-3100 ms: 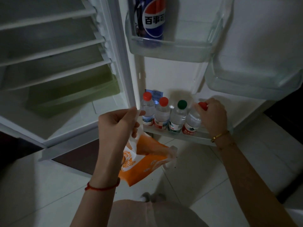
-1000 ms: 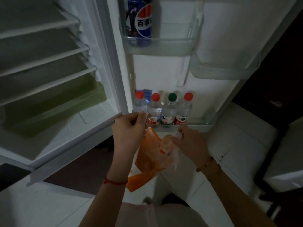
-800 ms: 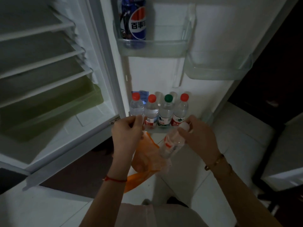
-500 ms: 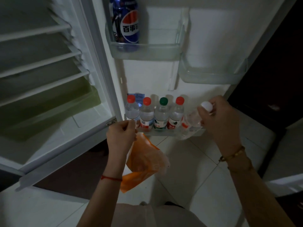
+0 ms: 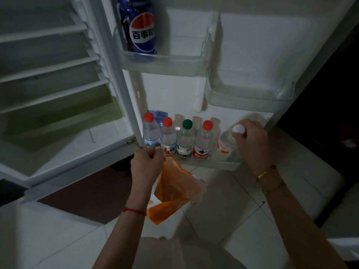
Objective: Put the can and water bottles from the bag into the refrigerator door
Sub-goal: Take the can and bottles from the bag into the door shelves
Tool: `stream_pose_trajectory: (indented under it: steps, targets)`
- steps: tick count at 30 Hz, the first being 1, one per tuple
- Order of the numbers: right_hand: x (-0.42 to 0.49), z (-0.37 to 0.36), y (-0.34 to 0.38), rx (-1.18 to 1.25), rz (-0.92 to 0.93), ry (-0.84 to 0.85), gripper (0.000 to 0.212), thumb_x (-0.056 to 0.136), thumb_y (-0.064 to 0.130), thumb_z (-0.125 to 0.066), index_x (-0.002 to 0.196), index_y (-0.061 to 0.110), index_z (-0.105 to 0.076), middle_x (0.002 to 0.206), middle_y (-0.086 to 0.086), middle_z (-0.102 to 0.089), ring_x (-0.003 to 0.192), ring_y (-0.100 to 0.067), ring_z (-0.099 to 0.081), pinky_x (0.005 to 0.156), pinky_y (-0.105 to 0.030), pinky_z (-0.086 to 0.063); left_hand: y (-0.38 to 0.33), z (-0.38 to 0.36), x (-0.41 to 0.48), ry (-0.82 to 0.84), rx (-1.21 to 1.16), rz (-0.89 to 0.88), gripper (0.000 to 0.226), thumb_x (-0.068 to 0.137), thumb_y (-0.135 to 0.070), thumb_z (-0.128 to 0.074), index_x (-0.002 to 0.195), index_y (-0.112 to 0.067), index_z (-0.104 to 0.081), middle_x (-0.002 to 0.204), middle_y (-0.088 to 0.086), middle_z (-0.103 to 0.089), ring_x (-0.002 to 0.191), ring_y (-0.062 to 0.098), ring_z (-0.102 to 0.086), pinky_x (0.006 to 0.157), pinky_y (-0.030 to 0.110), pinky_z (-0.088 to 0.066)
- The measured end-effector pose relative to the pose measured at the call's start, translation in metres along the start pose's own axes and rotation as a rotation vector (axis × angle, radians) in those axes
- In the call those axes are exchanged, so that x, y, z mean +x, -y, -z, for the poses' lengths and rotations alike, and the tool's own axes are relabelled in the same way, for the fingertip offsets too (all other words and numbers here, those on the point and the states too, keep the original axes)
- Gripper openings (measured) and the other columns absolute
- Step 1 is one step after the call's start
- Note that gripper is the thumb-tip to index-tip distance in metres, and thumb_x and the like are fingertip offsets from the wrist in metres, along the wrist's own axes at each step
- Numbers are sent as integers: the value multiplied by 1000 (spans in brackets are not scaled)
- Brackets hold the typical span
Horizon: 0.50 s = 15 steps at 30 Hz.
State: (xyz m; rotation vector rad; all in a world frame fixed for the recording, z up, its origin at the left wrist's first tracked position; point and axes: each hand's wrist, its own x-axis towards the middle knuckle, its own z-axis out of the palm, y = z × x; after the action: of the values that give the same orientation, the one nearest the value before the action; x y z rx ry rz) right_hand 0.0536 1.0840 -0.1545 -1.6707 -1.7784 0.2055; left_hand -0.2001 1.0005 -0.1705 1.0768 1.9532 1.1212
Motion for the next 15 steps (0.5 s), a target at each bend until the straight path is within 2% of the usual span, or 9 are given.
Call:
stream_pose_trajectory:
  steps: [2, 4, 7, 9, 12, 15]
  targets:
    - [6, -8, -8, -41, 30, 49, 22, 79, 8, -56, 100, 4, -65, 95, -21, -62, 90, -35, -58, 74, -25, -38, 0, -3, -4, -15, -21, 35, 36, 95, -27, -56, 76, 1, -69, 64, 1, -67, 62, 14, -63, 69, 36, -56]
    - [12, -13, -12, -58, 62, 74, 31, 76, -7, -55, 103, 3, -67, 96, -22, -63, 92, -39, -58, 80, -36, -48, 0, -5, -8, -36, -28, 56, 36, 95, -29, -56, 76, -1, -70, 66, 1, -69, 65, 16, -65, 71, 39, -58]
    - [19, -16, -12, -45, 110, 117, 32, 75, -12, -57, 102, 2, -68, 96, -24, -64, 91, -41, -60, 81, -46, -52, 2, -8, -14, -57, -36, 68, 38, 94, -30, -55, 75, -1, -69, 65, 2, -69, 62, 13, -65, 72, 44, -59]
    - [20, -20, -13, -40, 127, 169, 32, 75, -13, -58, 102, 3, -68, 97, -24, -64, 91, -40, -60, 80, -47, -53, 4, -9, -17, -75, -46, 84, 39, 90, -35, -56, 74, -2, -69, 64, 1, -69, 62, 15, -66, 71, 46, -59]
    - [21, -26, -16, -39, 126, 225, 35, 76, -14, -56, 104, 4, -68, 98, -21, -63, 91, -38, -59, 78, -47, -54, 5, -11, -20, -108, -72, 124, 36, 87, -37, -57, 72, -7, -71, 65, -1, -71, 67, 26, -67, 69, 45, -58]
    - [24, -27, -20, -60, 110, 253, 31, 78, -9, -59, 103, 7, -66, 98, -19, -62, 93, -38, -58, 75, -40, -52, 6, -12, -23, -120, -65, 156, 32, 89, -32, -58, 69, -13, -73, 62, -1, -68, 61, 19, -60, 63, 35, -50]
